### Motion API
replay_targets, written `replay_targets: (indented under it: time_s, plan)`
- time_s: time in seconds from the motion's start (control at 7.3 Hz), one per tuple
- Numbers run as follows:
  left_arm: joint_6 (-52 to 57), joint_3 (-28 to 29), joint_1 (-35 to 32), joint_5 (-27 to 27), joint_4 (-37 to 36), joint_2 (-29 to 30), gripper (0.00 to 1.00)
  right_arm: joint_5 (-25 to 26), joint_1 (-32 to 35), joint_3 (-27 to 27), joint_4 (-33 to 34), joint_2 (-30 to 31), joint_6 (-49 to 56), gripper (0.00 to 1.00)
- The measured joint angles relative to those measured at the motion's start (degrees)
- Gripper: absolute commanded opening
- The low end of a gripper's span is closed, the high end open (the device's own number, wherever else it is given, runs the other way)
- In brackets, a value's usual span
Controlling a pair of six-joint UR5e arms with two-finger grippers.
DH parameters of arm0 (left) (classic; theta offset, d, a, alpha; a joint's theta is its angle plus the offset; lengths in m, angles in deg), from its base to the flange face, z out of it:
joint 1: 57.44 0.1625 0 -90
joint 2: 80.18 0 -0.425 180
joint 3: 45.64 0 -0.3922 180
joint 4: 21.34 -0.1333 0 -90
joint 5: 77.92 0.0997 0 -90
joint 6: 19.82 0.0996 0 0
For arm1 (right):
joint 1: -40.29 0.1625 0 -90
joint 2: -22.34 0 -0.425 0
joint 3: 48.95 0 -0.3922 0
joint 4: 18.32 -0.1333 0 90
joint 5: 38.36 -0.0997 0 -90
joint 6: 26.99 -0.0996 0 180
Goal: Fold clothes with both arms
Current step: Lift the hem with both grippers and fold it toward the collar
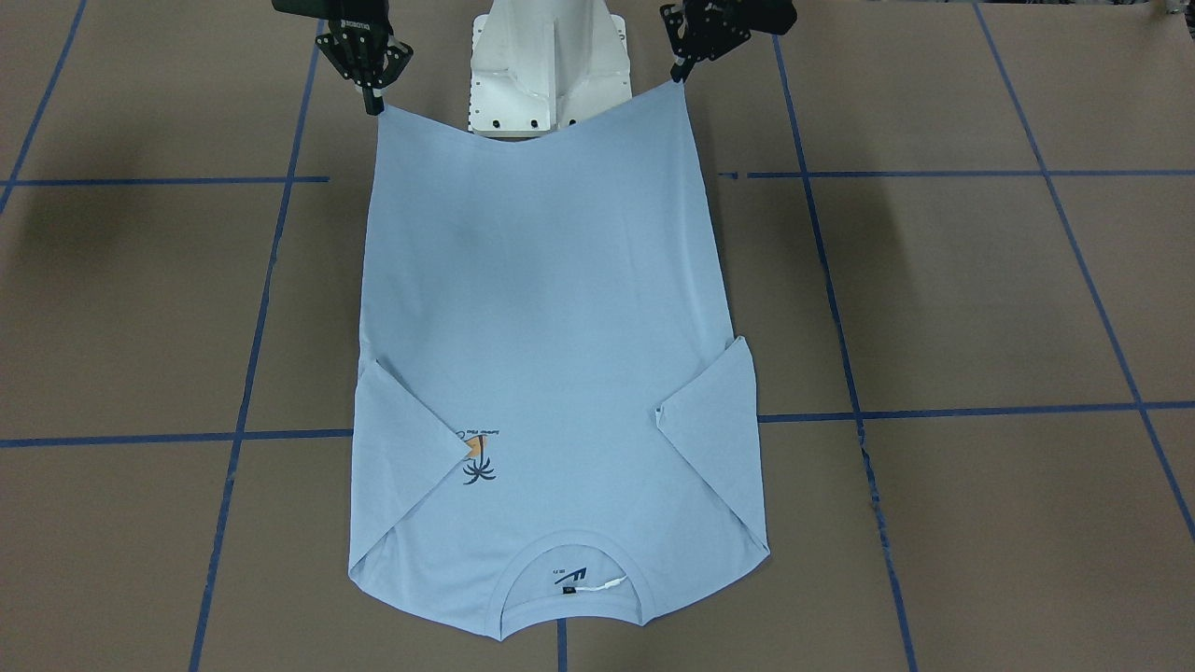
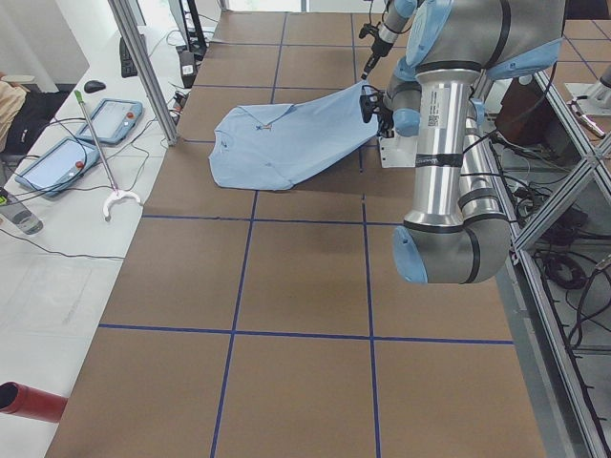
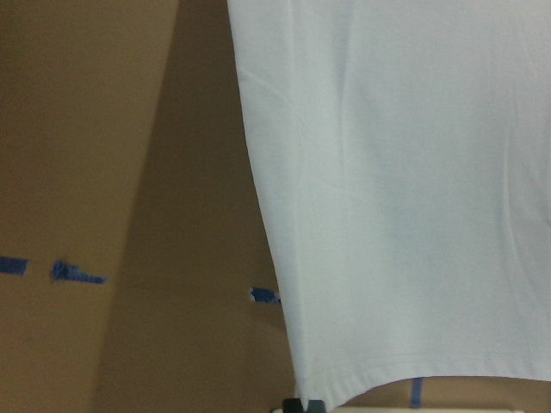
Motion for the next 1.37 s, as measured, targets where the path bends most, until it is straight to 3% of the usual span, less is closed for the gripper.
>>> replay_targets:
  time_s: [0.27,0.55,0.96,1.37]
  plan:
    - [6.19,-4.06,-7.46,-6.02,-6.1,3.36,0.0,-6.15,6.29,-2.44,6.52,-7.29,6.39,0.0]
    - [16.53,0.59,-16.68,-8.21,-9.66,9.97,0.0,-11.13,14.93,-0.68,9.22,-14.07,15.04,0.0]
    - [29.62,13.23,-31.22,-12.12,-10.72,17.27,0.0,-17.7,30.03,12.54,5.98,-22.2,25.44,0.0]
    - [34.21,28.4,-36.57,-11.97,-8.47,24.1,0.0,-20.84,40.47,31.44,-10.23,-24.48,32.05,0.0]
